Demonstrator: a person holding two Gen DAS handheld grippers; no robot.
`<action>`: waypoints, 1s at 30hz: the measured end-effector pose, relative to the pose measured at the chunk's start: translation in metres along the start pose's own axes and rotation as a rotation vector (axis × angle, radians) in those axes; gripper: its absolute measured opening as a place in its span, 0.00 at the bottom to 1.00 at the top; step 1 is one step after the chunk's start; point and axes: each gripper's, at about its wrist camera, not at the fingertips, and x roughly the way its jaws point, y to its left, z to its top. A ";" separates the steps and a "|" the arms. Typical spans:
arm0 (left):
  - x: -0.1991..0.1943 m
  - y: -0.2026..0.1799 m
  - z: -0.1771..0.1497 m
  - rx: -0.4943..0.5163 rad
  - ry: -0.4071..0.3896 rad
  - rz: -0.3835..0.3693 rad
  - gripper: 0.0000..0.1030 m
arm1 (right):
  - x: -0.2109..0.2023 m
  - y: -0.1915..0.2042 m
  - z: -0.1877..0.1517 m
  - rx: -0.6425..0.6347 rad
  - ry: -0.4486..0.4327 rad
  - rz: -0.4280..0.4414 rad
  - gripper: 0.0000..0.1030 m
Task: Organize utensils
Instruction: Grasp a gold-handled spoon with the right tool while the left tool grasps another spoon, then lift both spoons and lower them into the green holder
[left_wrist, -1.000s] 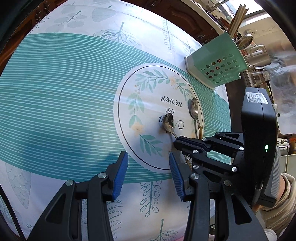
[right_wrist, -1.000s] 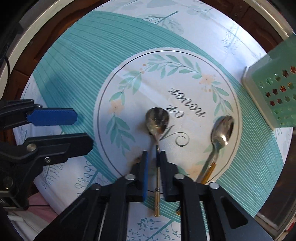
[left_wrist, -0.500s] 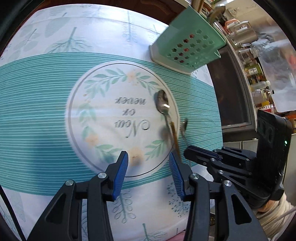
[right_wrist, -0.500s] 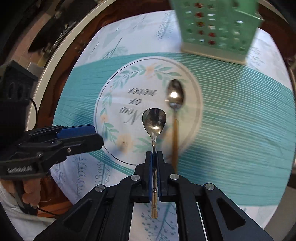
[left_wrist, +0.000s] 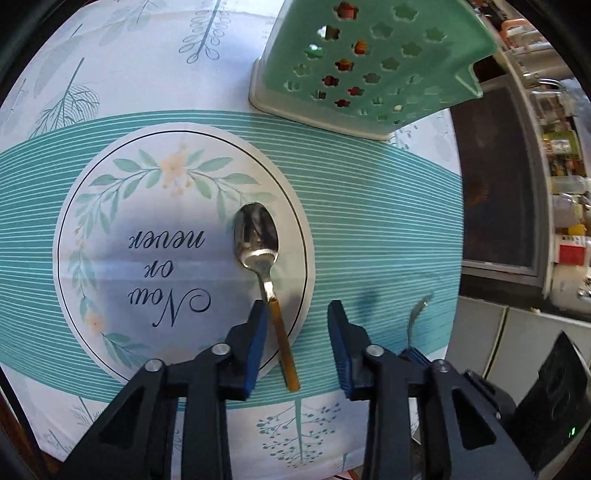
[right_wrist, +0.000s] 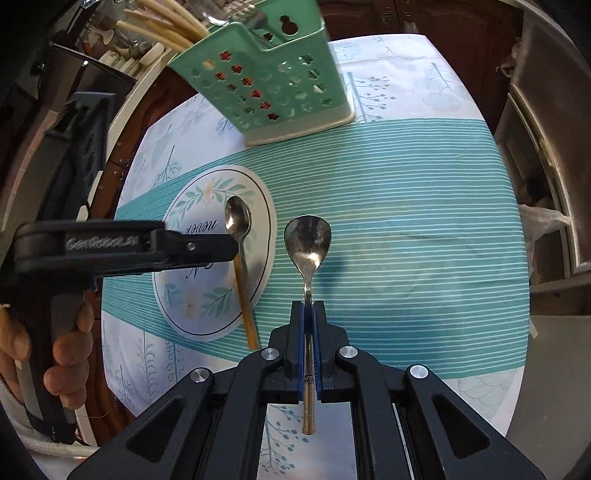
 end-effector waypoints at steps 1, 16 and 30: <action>0.004 -0.002 0.003 -0.009 0.006 0.017 0.25 | 0.003 0.000 -0.001 0.004 -0.004 0.008 0.03; 0.016 0.000 0.017 -0.093 0.040 0.209 0.14 | 0.005 -0.026 -0.008 0.044 -0.039 0.092 0.03; 0.039 -0.007 0.038 -0.122 0.076 0.270 0.10 | 0.003 -0.038 -0.005 0.060 -0.045 0.118 0.03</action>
